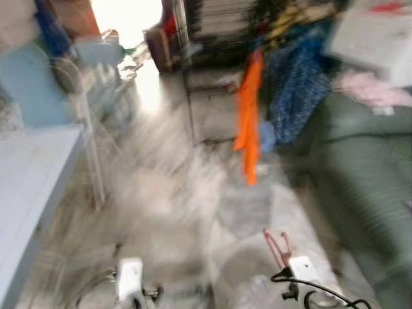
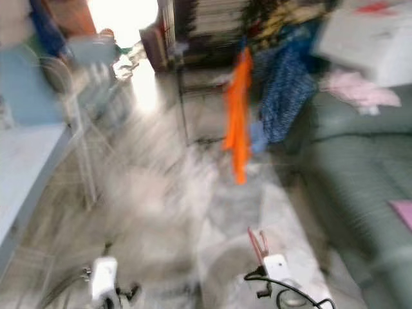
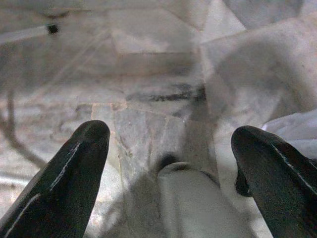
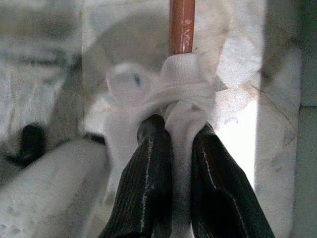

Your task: Hang hanger

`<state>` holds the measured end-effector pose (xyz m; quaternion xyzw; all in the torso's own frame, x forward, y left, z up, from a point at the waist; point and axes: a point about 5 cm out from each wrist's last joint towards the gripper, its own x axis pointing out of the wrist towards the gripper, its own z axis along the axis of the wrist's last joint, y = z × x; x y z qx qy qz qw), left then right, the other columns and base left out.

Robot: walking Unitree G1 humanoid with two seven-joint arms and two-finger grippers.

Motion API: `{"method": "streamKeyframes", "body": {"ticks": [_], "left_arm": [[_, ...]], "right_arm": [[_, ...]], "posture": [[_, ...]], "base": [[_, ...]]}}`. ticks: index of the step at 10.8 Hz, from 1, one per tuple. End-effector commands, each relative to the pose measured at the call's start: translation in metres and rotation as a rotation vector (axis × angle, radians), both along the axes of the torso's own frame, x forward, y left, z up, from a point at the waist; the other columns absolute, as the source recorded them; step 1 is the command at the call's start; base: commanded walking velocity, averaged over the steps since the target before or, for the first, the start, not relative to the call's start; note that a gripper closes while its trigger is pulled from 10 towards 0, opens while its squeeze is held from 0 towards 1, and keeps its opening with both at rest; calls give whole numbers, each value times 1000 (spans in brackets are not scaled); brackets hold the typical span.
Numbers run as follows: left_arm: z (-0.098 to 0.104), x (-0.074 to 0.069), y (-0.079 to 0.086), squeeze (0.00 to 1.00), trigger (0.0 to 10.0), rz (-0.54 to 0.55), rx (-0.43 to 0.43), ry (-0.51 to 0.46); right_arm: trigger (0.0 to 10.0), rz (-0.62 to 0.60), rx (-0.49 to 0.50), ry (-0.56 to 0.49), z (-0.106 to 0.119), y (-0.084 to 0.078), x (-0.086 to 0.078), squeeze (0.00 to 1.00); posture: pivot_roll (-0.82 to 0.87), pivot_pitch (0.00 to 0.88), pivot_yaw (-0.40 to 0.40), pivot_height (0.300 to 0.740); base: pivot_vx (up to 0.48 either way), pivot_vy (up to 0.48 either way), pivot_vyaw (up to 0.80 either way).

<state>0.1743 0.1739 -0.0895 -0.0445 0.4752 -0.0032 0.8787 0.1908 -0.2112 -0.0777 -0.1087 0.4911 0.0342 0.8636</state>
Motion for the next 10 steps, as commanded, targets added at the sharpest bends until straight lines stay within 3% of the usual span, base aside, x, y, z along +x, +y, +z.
{"method": "streamKeyframes", "body": {"ticks": [1,3,10], "left_arm": [[-1,-5,13,0,10000,-10,42,25],[-1,-5,12,0,10000,-16,27,0],[0,-4,11,0,10000,-20,31,-4]], "right_arm": [[10000,31,29,-24,2,13,9,0],[10000,65,40,-19,2,17,8,0],[10000,105,52,-6,-1,22,3,0]], "posture": [[-126,0,86,740],[-115,0,76,740],[-126,0,90,740]], "base": [[0,0,0],[0,0,0],[0,-419,0]]}}
